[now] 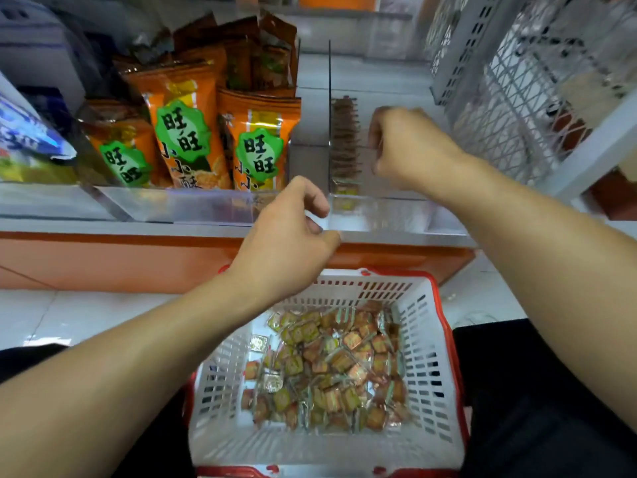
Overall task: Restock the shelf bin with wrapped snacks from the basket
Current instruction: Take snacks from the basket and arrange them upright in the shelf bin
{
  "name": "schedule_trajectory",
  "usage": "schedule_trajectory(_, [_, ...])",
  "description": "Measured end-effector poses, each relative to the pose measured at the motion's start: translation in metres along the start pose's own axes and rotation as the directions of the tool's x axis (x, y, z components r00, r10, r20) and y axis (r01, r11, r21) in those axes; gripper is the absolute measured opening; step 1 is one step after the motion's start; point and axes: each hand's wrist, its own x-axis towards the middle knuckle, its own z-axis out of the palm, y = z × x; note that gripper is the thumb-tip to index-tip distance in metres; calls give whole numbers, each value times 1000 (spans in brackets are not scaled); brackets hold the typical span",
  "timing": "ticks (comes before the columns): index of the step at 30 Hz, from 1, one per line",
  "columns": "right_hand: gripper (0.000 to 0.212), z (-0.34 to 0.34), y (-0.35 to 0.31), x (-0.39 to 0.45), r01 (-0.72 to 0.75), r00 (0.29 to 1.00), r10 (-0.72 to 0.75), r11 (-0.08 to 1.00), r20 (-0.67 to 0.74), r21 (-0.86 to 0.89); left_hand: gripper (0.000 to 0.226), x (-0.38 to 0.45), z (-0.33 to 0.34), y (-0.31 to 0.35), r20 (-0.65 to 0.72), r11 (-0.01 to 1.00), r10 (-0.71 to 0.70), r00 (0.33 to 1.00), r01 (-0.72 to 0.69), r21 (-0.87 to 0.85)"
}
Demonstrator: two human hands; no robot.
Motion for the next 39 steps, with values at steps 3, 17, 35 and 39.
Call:
schedule_trajectory(3, [17, -14, -4, -30, 55, 998, -47, 985, -48, 165, 27, -6, 6, -6, 269, 950, -51, 962, -37, 310])
schedule_trajectory(17, [56, 231, 86, -162, 5, 557, 112, 990, 823, -138, 64, -42, 139, -154, 691, 767, -421, 588, -176, 617])
schedule_trajectory(35, [55, 331, 107, -201, -137, 588, 245, 969, 771, -204, 63, -55, 258, -224, 648, 818, -423, 633, -42, 574])
schedule_trajectory(39, [60, 324, 106, -195, -128, 590, 220, 976, 777, -179, 42, -52, 254, -226, 563, 870, -381, 733, 79, 487])
